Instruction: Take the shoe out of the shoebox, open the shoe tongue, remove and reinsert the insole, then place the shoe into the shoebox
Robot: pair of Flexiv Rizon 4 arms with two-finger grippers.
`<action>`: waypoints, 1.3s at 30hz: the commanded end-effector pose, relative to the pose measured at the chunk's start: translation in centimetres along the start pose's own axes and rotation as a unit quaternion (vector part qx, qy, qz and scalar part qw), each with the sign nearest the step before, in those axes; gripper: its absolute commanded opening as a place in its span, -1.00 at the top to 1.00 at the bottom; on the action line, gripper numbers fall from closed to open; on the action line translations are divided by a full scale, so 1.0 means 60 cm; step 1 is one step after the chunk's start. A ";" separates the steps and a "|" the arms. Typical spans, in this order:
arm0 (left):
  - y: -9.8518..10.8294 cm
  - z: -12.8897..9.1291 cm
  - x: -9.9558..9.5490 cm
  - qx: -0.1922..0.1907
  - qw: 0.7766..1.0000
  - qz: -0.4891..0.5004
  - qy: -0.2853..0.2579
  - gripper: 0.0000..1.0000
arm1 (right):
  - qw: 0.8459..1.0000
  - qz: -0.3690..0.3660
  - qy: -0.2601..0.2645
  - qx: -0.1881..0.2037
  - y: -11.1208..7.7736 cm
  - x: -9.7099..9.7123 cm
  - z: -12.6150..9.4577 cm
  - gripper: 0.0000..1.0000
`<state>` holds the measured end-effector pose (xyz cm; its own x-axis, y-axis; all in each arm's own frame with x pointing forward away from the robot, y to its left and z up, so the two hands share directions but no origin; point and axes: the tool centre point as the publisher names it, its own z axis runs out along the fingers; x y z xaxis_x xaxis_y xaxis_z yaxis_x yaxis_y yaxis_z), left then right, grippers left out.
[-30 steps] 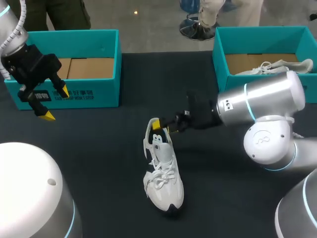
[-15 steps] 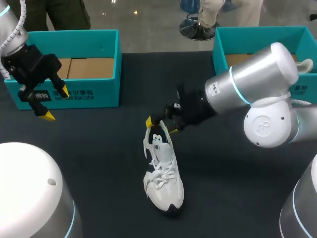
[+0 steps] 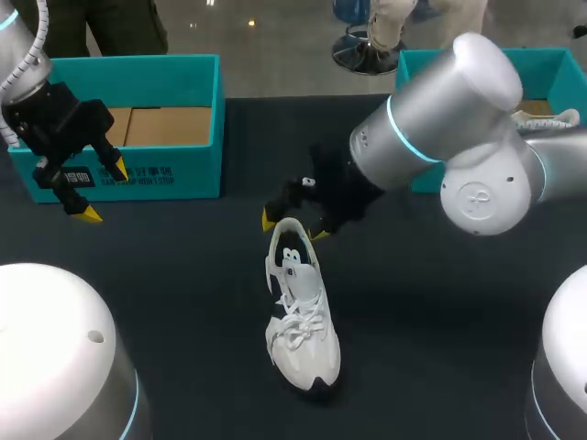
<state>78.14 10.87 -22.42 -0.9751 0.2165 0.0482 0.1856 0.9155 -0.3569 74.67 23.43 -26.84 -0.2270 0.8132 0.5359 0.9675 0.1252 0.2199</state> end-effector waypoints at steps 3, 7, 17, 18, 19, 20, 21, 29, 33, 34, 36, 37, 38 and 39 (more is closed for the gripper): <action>0.001 0.000 0.001 -0.001 1.000 0.000 0.000 -1.00 | 0.987 0.025 -0.156 -0.002 -0.007 0.003 -0.001 -1.00; 0.001 0.000 0.001 -0.001 1.000 0.000 0.000 -1.00 | 0.987 0.025 -0.156 -0.002 -0.007 0.003 -0.001 -1.00; 0.001 0.000 0.001 -0.001 1.000 0.000 0.000 -1.00 | 0.983 0.026 -0.178 0.016 0.002 0.010 0.001 -1.00; 0.001 0.000 0.001 -0.001 1.000 0.000 0.000 -1.00 | 0.982 0.027 -0.184 0.017 0.004 0.010 0.002 -1.00; 0.001 0.000 0.001 -0.001 1.000 0.000 0.000 -1.00 | 0.981 0.029 -0.190 0.022 0.006 0.011 0.004 -0.84; 0.001 0.000 0.001 -0.001 1.000 0.000 0.000 -1.00 | 0.981 0.028 -0.189 0.023 0.007 0.011 0.005 -0.68; 0.001 0.000 0.001 -0.001 1.000 0.000 0.000 -1.00 | 0.981 0.029 -0.189 0.023 0.008 0.009 0.007 0.33; 0.001 0.000 0.001 -0.001 1.000 0.000 0.000 -1.00 | 0.979 0.032 -0.198 0.029 0.014 0.005 0.023 1.00; 0.001 0.000 0.001 -0.001 1.000 0.000 0.000 -1.00 | 0.978 0.033 -0.203 0.029 0.015 0.000 0.030 1.00; 0.001 0.000 0.001 -0.001 1.000 0.000 0.000 -1.00 | 0.978 0.033 -0.204 0.029 0.014 -0.001 0.031 1.00; 0.001 0.000 0.001 -0.001 1.000 0.000 0.000 -1.00 | 0.977 0.035 -0.210 0.029 0.014 -0.001 0.032 1.00; 0.001 0.000 0.001 -0.001 1.000 0.000 0.000 -1.00 | 0.976 0.034 -0.211 0.029 0.013 -0.002 0.032 1.00; 0.001 0.000 0.001 -0.001 1.000 0.000 0.000 -1.00 | 0.976 0.034 -0.212 0.028 0.013 -0.002 0.032 1.00; 0.001 0.000 0.001 -0.001 1.000 0.000 0.000 -1.00 | 0.976 0.035 -0.214 0.030 0.013 -0.003 0.032 1.00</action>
<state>78.14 10.87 -22.42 -0.9751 0.2165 0.0482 0.1856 0.9155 -0.3569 75.69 24.09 -28.25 -0.1088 0.9789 0.1729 0.9865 0.0849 0.1401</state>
